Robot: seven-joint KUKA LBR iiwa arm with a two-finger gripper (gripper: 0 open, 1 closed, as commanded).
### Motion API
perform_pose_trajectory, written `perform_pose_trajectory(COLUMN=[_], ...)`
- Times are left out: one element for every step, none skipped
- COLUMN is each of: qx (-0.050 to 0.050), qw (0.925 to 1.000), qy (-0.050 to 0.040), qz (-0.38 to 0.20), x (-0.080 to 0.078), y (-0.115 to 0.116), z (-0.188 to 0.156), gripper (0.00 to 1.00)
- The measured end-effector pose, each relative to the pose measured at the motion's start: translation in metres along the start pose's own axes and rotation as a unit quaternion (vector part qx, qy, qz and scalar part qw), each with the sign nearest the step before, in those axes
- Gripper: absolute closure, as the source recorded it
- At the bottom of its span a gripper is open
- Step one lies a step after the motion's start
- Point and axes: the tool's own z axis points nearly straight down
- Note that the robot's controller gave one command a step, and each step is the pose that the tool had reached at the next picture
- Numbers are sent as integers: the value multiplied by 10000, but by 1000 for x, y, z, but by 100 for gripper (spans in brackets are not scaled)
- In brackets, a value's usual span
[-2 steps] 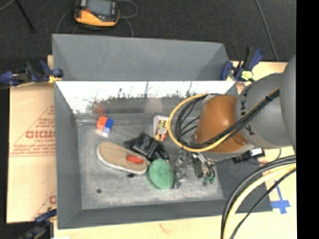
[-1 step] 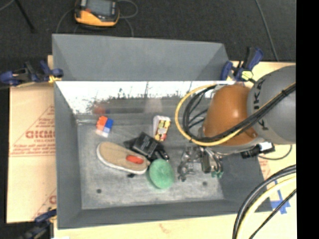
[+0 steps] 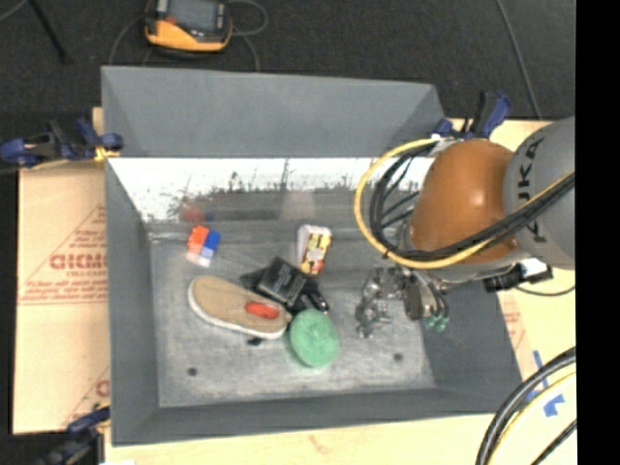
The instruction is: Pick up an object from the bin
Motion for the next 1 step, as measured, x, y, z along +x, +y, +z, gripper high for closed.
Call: perform_pose_trajectory(qx=[1], qw=[9996], qy=[21], qz=[268], x=[8], y=[-4], z=[15], gripper=[100])
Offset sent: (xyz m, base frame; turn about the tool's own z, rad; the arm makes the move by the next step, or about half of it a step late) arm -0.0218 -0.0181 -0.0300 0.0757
